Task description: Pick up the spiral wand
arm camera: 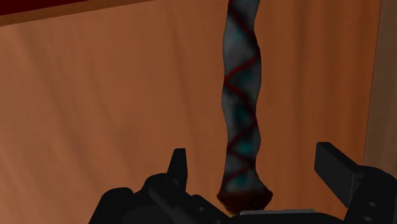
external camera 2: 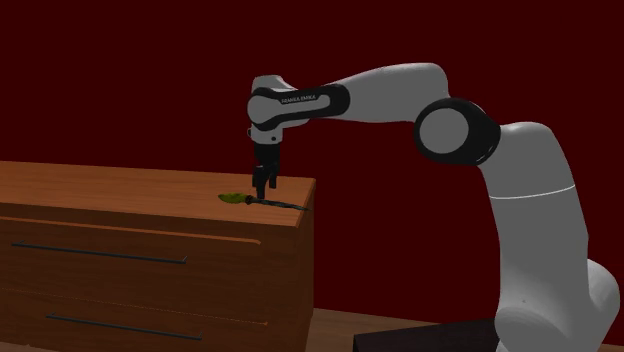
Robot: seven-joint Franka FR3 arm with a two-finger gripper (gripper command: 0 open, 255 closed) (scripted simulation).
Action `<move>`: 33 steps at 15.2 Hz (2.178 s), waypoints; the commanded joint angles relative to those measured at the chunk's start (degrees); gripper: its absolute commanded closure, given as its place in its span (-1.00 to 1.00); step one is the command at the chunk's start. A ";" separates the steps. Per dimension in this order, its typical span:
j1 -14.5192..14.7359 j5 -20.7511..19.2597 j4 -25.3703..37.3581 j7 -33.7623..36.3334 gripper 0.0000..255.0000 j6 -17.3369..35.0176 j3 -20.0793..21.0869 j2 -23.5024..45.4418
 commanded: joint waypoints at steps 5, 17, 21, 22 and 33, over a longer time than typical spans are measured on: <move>-0.22 -0.16 -3.93 -0.09 -1.00 4.18 -0.08 0.29; -0.18 -0.13 -3.24 -0.09 1.00 3.44 -0.05 0.24; 0.09 -0.10 -0.15 -0.07 1.00 0.36 0.03 0.22; 0.18 -0.10 0.68 -0.06 1.00 -0.43 0.05 0.26; 1.33 -0.49 9.80 0.13 1.00 -8.23 0.11 1.53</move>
